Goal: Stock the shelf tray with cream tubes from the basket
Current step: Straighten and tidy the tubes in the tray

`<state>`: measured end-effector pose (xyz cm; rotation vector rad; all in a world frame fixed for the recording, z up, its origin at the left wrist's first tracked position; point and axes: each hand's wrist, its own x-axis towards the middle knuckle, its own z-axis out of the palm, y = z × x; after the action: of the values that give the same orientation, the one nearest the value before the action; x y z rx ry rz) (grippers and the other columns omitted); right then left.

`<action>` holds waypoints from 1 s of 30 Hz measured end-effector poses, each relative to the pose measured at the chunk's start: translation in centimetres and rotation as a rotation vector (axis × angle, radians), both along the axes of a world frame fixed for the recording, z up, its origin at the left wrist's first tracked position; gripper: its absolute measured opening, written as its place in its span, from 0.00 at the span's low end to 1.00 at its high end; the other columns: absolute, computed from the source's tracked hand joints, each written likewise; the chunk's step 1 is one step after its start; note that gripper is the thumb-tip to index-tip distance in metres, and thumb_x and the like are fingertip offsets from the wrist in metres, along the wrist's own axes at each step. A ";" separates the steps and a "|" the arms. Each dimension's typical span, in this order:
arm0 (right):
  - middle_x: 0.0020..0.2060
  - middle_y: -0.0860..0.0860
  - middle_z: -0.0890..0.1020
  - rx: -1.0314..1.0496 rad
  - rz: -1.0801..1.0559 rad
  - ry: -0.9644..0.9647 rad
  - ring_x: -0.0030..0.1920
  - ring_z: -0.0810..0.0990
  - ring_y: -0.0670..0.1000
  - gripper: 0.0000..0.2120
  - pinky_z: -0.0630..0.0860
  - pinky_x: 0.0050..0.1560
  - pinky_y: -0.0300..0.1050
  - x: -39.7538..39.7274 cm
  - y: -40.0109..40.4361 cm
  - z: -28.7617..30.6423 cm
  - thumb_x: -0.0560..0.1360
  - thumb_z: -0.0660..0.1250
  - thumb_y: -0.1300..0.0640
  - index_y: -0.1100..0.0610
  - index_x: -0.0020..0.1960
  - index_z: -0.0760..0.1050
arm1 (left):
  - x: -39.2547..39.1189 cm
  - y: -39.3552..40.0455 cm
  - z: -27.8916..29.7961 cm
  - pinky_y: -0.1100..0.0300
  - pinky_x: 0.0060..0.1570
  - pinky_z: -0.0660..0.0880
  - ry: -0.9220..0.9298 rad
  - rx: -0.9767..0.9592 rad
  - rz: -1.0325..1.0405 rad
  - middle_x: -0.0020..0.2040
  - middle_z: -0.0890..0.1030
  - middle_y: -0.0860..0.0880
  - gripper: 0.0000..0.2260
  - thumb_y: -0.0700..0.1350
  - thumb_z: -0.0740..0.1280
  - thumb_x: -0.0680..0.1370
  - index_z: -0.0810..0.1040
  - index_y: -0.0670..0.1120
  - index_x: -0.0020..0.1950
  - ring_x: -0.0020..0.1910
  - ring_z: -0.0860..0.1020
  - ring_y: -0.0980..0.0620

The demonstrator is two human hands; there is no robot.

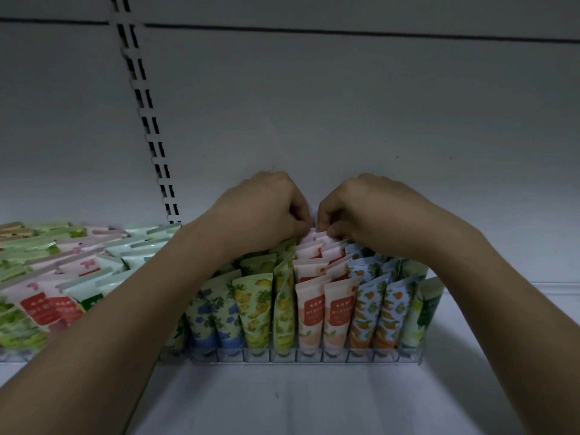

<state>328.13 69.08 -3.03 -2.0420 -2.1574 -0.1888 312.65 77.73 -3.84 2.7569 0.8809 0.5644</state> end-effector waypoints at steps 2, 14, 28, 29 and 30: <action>0.43 0.43 0.83 -0.005 -0.005 0.018 0.43 0.80 0.46 0.05 0.73 0.39 0.42 0.0 0.0 0.1 0.74 0.70 0.54 0.44 0.47 0.81 | 0.1 -0.1 -0.1 0.53 0.47 0.79 -0.013 0.018 0.007 0.38 0.82 0.61 0.04 0.47 0.71 0.72 0.85 0.55 0.41 0.40 0.80 0.58; 0.40 0.36 0.82 0.130 0.094 0.156 0.39 0.78 0.36 0.06 0.75 0.43 0.42 -0.8 -1.8 2.2 0.76 0.66 0.48 0.45 0.48 0.82 | -0.7 -1.3 1.4 0.59 0.44 0.77 -0.035 0.033 -0.025 0.42 0.83 0.56 0.07 0.52 0.68 0.75 0.84 0.54 0.49 0.40 0.79 0.58; 0.32 0.33 0.80 -0.191 0.209 0.231 0.32 0.77 0.34 0.06 0.71 0.31 0.27 -7.4 -3.9 3.5 0.71 0.74 0.56 0.45 0.43 0.84 | -7.3 -3.4 3.9 0.66 0.33 0.74 0.074 -0.087 -0.140 0.35 0.82 0.58 0.06 0.53 0.69 0.74 0.84 0.55 0.40 0.32 0.78 0.60; 0.33 0.34 0.81 -0.199 0.197 0.221 0.35 0.78 0.35 0.06 0.75 0.34 0.29 -7.3 -3.9 3.3 0.71 0.74 0.54 0.43 0.42 0.84 | -7.2 -3.4 3.7 0.70 0.31 0.71 0.108 -0.094 -0.156 0.34 0.82 0.59 0.06 0.53 0.68 0.74 0.84 0.55 0.40 0.31 0.77 0.61; 0.35 0.35 0.81 -0.208 0.186 0.211 0.37 0.79 0.37 0.05 0.77 0.37 0.32 -7.1 -3.9 3.3 0.71 0.74 0.53 0.42 0.42 0.83 | -7.1 -3.4 3.5 0.72 0.30 0.70 0.143 -0.097 -0.172 0.33 0.82 0.59 0.07 0.53 0.68 0.74 0.84 0.55 0.40 0.30 0.76 0.62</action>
<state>321.02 65.19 0.22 -1.8458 -2.2948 0.2728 305.56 74.30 -0.32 2.7752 0.6708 0.2900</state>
